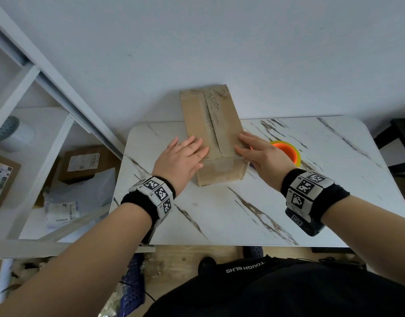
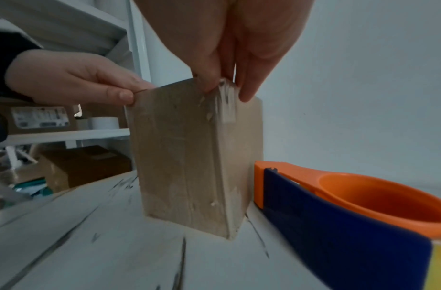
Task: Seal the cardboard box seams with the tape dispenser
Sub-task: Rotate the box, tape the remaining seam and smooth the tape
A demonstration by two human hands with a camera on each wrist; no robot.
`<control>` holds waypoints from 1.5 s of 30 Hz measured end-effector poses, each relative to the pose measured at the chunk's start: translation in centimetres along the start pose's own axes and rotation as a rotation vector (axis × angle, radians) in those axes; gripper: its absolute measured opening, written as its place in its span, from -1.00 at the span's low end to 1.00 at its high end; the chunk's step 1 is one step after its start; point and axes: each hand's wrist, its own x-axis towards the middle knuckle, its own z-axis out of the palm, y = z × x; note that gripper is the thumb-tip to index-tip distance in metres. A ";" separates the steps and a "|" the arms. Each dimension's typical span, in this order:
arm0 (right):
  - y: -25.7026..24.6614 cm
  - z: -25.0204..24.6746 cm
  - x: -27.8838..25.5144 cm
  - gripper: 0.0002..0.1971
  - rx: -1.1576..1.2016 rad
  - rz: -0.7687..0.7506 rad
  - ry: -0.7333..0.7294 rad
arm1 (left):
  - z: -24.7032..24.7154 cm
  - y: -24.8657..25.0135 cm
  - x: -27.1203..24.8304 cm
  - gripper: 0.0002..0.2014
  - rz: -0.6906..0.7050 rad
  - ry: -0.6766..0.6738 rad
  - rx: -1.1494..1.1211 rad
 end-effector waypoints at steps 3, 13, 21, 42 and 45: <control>-0.4 -0.6 0.3 -0.56 0.019 0.210 0.025 | -0.1 1.1 -0.8 -0.49 0.100 0.011 0.093; -7.8 0.3 1.3 -0.04 -0.220 0.273 -0.283 | -0.6 0.0 -2.1 -0.36 -0.055 0.028 -0.155; -6.8 -1.8 2.7 -0.27 -0.263 0.074 -0.460 | -1.1 -4.1 -2.5 -0.14 -0.209 -0.106 0.084; -12.1 2.6 5.6 -0.53 -0.282 0.138 -0.335 | -0.1 -3.2 -3.0 -0.22 -0.219 -0.075 0.068; -10.6 0.6 4.3 -0.55 -0.329 0.203 -0.347 | -0.1 -3.3 -3.1 -0.20 -0.216 -0.065 0.051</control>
